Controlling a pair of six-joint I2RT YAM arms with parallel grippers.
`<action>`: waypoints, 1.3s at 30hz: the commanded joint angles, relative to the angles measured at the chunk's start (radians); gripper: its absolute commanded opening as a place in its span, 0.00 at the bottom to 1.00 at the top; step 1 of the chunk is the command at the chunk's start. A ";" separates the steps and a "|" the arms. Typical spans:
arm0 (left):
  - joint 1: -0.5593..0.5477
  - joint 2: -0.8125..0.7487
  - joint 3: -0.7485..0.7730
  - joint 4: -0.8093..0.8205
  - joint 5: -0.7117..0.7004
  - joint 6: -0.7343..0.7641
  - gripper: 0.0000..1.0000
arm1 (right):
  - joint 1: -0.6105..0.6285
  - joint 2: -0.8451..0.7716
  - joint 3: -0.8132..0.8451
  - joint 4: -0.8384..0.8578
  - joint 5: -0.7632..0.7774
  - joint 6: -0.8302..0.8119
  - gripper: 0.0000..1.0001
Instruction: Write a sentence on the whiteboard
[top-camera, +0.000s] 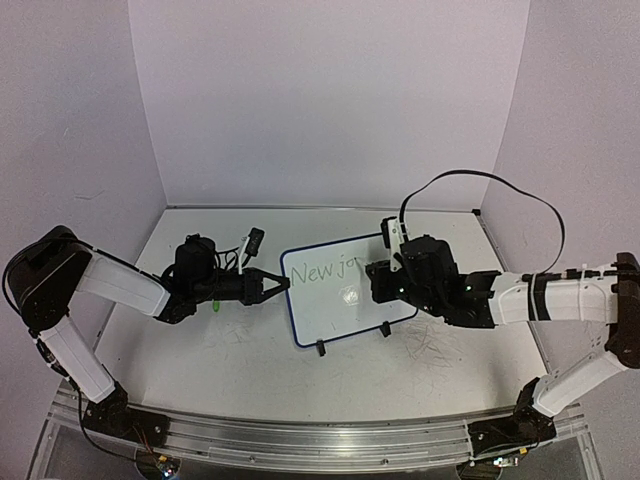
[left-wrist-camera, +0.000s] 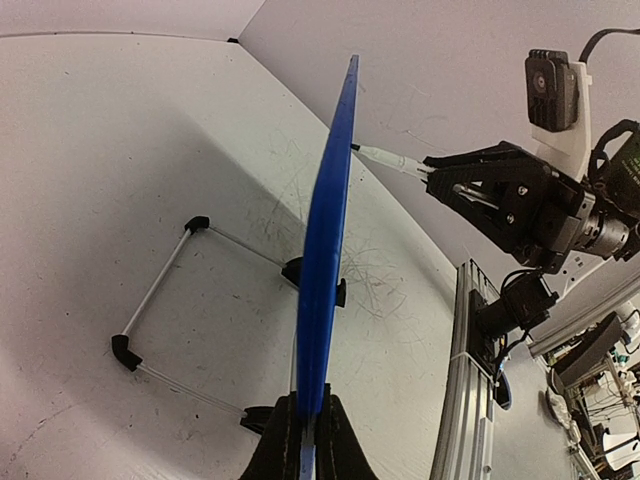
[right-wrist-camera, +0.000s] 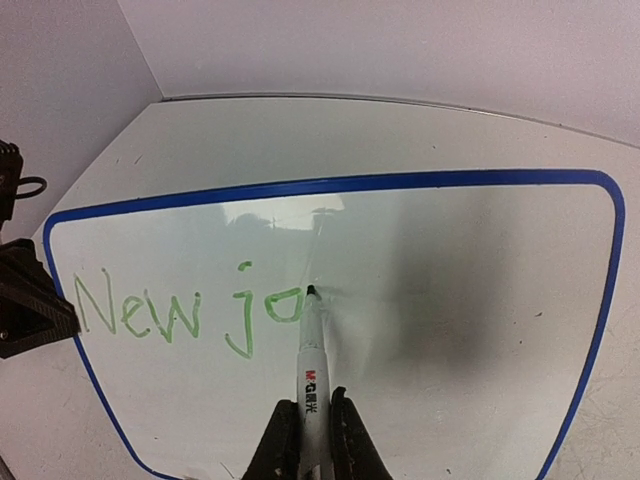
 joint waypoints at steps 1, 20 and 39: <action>0.000 -0.040 0.019 -0.005 0.007 0.011 0.00 | -0.001 0.013 0.034 0.008 0.029 0.004 0.00; 0.000 -0.046 0.015 -0.008 0.005 0.011 0.00 | 0.011 -0.028 -0.043 -0.019 0.001 0.066 0.00; 0.000 -0.045 0.019 -0.010 0.006 0.008 0.00 | 0.008 -0.002 0.008 0.017 0.087 0.035 0.00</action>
